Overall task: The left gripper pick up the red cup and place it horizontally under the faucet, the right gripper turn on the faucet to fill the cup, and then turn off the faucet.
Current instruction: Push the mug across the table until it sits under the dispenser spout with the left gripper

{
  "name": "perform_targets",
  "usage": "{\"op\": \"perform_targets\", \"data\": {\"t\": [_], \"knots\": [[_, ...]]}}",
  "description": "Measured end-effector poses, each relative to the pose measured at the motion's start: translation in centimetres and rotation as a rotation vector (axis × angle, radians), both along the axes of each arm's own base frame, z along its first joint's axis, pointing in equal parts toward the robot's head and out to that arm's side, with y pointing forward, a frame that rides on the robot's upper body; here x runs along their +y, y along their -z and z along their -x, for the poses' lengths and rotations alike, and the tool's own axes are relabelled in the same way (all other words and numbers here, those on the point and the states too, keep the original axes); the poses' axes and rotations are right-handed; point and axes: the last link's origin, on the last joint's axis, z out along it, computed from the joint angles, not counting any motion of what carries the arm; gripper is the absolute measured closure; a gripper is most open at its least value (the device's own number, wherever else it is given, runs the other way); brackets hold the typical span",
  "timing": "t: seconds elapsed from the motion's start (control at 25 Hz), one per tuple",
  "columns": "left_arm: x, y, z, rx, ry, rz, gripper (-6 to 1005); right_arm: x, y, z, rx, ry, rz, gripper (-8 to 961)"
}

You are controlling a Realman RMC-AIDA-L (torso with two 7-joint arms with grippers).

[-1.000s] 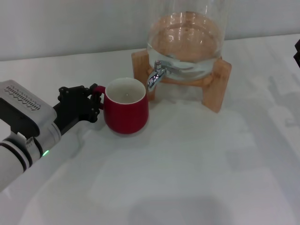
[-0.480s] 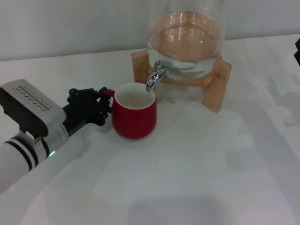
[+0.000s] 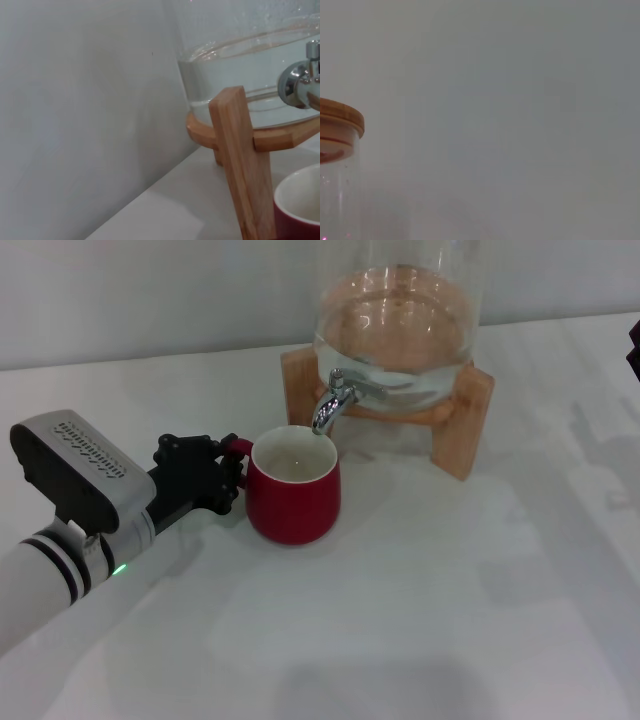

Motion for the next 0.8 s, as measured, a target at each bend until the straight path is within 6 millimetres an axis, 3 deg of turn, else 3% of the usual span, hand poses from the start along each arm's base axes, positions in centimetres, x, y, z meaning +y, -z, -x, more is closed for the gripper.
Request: {"op": "perform_targets", "data": {"t": [0.8], "knots": [[0.39, 0.12, -0.71, 0.008, 0.022, 0.006, 880, -0.19, -0.07, -0.04, 0.0, -0.002, -0.005, 227]]}}
